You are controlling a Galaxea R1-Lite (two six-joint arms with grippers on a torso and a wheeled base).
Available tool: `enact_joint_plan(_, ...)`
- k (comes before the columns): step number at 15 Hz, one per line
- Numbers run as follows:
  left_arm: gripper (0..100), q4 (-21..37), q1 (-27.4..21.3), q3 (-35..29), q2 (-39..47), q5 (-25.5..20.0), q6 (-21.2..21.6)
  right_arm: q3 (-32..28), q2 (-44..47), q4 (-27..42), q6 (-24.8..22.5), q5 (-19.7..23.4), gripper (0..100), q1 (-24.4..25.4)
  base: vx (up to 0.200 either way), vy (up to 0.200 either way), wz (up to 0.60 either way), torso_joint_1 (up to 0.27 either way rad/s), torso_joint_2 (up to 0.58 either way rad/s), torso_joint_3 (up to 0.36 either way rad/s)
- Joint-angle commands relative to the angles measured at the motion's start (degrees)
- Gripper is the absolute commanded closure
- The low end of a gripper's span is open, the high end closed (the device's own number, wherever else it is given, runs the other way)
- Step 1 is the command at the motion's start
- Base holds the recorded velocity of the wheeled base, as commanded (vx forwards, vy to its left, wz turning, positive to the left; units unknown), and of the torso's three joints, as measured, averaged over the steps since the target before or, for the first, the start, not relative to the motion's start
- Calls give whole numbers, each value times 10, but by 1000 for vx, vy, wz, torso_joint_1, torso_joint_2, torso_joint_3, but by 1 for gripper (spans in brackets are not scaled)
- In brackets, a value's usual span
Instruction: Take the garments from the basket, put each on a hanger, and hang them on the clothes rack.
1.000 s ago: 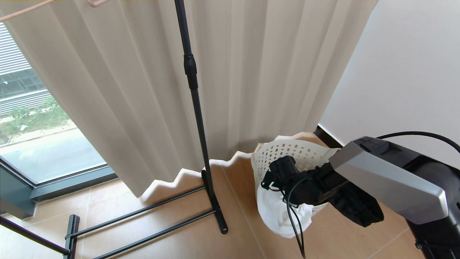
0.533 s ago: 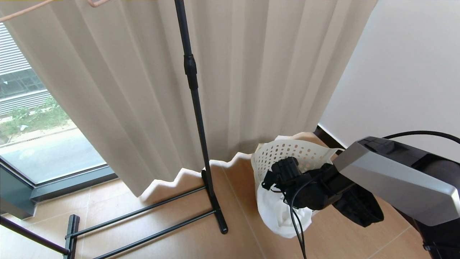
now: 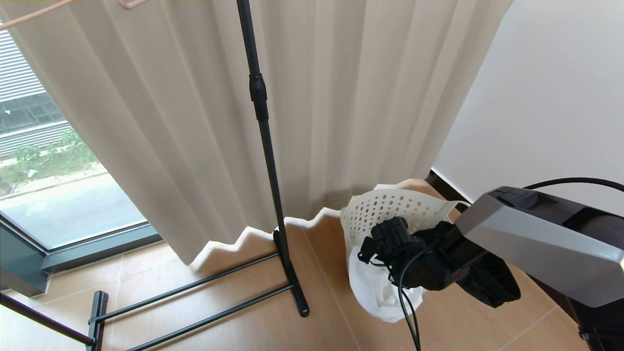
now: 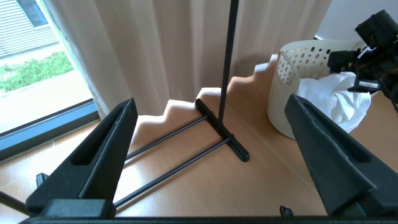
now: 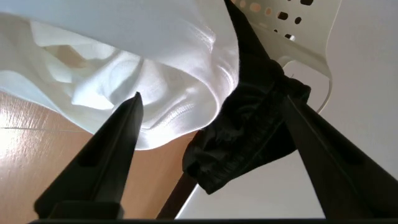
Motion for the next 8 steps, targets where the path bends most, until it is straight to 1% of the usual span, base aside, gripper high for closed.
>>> enact_joint_plan(1,0,0,0,0,0,0,0,0,1,-1,0,0,0,0,0,0,0,0,0,0)
enact_joint_plan(3,0,0,0,0,0,0,0,-14,15,-1,1,0,0,0,0,0,0,0,0,0)
enact_joint_plan(4,0,0,0,0,0,0,0,-34,28,-1,0,-1,0,-3,0,0,0,0,0,0)
enact_joint_plan(8,0,0,0,0,0,0,0,-79,56,2,-1,-1,0,-13,0,0,0,0,0,0)
